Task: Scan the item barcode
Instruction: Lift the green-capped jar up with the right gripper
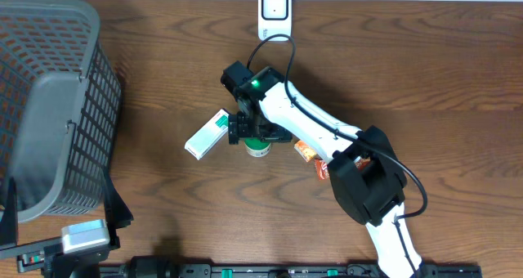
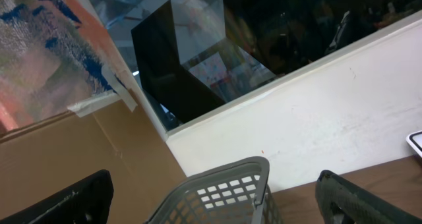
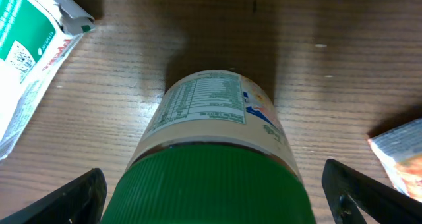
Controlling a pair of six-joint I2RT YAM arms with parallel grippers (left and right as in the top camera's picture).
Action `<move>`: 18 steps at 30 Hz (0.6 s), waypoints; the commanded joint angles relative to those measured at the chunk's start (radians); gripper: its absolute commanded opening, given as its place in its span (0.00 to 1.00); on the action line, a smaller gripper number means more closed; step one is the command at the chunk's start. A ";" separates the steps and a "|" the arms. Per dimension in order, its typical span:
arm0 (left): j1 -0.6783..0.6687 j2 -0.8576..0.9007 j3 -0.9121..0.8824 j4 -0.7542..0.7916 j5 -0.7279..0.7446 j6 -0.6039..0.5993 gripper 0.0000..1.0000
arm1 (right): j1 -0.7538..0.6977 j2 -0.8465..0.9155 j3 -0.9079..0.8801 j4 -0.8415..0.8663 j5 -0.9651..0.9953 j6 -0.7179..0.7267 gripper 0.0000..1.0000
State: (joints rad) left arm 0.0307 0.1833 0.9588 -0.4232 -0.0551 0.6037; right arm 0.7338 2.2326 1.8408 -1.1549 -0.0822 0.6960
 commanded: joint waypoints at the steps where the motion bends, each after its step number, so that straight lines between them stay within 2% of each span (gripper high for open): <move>1: -0.004 -0.001 -0.005 0.001 -0.009 0.010 0.98 | 0.006 0.026 0.019 0.002 0.000 0.006 0.99; 11: -0.004 -0.001 -0.005 -0.010 -0.009 0.010 0.98 | 0.007 0.083 0.019 0.010 -0.005 0.006 0.98; 18: -0.004 -0.001 -0.005 -0.010 -0.009 0.010 0.98 | 0.008 0.091 0.020 0.008 -0.006 0.006 0.79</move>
State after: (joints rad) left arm 0.0307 0.1833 0.9588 -0.4381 -0.0551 0.6037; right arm 0.7345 2.3013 1.8515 -1.1469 -0.0837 0.6987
